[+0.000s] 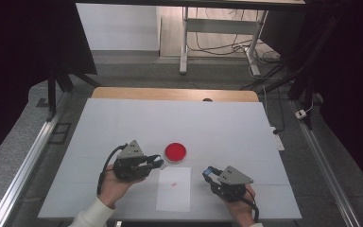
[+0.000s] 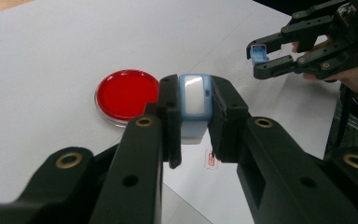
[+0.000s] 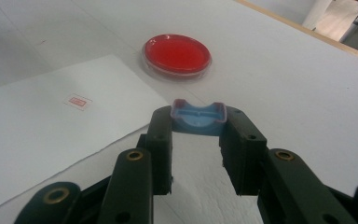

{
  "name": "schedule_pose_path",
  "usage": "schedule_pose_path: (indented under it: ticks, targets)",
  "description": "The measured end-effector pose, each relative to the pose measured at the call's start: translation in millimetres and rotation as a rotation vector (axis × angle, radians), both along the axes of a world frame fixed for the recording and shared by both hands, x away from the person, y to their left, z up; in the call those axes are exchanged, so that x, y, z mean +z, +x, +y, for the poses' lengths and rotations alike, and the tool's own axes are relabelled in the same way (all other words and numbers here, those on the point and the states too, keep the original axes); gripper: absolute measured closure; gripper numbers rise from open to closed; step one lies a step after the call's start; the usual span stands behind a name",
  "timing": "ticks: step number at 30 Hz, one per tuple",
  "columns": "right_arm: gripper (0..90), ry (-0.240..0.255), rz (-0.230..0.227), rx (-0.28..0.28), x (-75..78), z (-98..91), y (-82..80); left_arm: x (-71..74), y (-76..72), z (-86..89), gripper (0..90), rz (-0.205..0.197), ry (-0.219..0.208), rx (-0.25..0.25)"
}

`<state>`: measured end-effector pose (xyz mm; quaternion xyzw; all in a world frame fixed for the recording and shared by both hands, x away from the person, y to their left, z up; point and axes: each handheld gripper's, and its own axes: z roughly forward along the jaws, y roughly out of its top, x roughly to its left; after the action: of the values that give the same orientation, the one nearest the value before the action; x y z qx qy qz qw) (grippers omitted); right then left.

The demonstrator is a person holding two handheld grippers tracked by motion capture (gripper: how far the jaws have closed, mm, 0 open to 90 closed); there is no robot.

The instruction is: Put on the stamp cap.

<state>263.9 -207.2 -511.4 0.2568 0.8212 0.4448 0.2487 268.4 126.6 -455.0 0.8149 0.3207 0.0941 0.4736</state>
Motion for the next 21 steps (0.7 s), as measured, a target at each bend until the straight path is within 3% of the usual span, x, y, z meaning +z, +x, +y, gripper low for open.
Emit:
schedule_pose_path:
  ticks: [21]
  targets:
    - [64.8,-0.008,0.009,0.059,-4.1,28.1,-0.6,-0.9,0.7,-1.4,75.5,0.002,-0.004,-0.001]
